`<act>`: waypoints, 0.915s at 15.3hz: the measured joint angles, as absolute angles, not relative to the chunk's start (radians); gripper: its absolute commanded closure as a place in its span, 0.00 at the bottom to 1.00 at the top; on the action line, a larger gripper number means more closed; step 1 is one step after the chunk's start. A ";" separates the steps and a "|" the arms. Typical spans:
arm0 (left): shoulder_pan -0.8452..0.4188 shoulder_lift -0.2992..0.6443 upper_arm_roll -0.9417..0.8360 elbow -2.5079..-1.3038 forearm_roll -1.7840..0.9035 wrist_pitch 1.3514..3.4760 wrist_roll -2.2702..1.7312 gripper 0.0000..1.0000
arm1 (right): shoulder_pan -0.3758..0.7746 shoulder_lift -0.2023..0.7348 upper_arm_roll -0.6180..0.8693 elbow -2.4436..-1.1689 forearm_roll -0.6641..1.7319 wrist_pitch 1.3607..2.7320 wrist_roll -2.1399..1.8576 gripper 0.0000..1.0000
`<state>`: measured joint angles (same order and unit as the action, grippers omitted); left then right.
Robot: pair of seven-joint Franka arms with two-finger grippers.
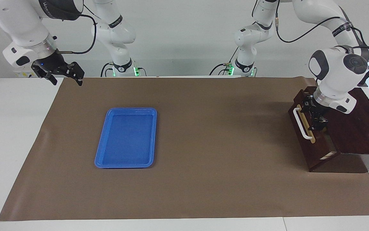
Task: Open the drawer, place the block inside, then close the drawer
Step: 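Push the open drawer toward the box with the left gripper, then press the drawer fully shut with the left gripper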
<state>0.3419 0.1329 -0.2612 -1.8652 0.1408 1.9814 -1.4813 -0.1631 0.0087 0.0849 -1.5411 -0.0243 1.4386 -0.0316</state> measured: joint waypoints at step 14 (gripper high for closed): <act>0.371 0.114 -0.274 -1.843 0.142 2.002 -1.443 0.00 | -0.163 0.009 0.085 -1.541 -0.024 1.440 -0.031 0.00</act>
<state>0.3708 0.1138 -0.2736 -1.8434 0.1418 2.0022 -1.4429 -0.1631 0.0086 0.0849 -1.5411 -0.0243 1.4404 -0.0312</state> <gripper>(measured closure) 0.000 0.000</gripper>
